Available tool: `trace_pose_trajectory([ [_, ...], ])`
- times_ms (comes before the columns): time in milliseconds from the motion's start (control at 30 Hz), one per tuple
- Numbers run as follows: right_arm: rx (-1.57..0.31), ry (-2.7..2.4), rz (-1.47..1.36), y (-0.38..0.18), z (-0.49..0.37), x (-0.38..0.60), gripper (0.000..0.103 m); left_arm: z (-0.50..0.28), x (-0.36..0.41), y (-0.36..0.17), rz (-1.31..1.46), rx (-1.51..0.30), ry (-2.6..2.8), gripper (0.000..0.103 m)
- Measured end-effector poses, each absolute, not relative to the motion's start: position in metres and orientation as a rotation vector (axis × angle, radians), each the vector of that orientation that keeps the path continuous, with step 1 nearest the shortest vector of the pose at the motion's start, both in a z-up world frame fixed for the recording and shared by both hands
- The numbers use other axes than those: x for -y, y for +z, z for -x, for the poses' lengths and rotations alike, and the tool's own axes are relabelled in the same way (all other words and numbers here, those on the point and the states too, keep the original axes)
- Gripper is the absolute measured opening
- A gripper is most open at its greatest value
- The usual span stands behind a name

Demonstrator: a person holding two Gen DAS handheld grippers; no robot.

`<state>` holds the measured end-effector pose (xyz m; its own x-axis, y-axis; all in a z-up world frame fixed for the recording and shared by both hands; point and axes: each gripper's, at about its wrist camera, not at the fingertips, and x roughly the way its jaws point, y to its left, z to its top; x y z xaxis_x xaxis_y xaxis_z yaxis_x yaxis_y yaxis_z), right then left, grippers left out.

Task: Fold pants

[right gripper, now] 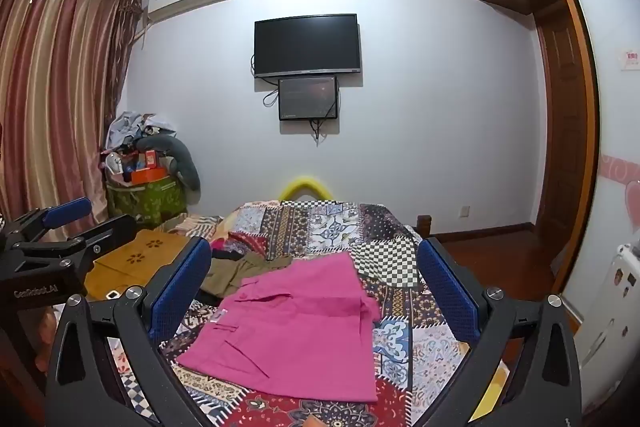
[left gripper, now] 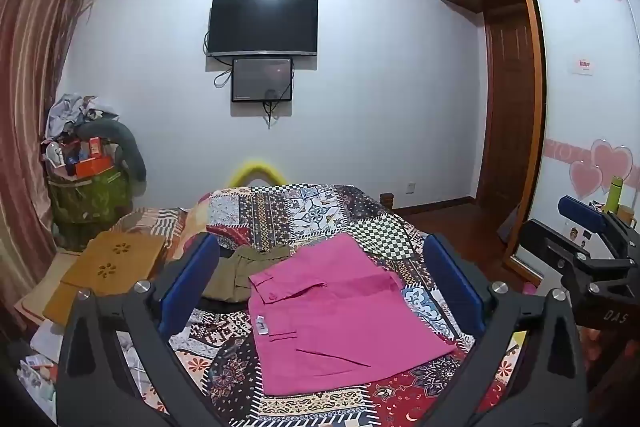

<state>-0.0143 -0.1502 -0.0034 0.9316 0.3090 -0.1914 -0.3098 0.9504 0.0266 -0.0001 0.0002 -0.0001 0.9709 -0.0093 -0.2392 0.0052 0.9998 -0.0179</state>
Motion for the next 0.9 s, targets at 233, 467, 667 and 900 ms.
trace_pose_trajectory([
  [233, -0.2, 0.317, 0.009, -0.004, 0.014, 0.15, 0.102, -0.006, -0.002, -0.001, 0.033, -0.251, 0.01, 0.103],
  [467, -0.204, 0.318, 0.01, -0.005, 0.015, 0.148, 0.102, -0.006, -0.004, -0.002, 0.033, -0.246, 0.01, 0.103],
  [667, -0.206, 0.319, 0.012, -0.004, 0.014, 0.149, 0.102, -0.01, -0.004, -0.004, 0.032, -0.247, 0.014, 0.103],
  [900, -0.209, 0.317, 0.012, -0.005, 0.012, 0.147, 0.102, -0.007, -0.005, -0.006, 0.036, -0.241, 0.012, 0.103],
])
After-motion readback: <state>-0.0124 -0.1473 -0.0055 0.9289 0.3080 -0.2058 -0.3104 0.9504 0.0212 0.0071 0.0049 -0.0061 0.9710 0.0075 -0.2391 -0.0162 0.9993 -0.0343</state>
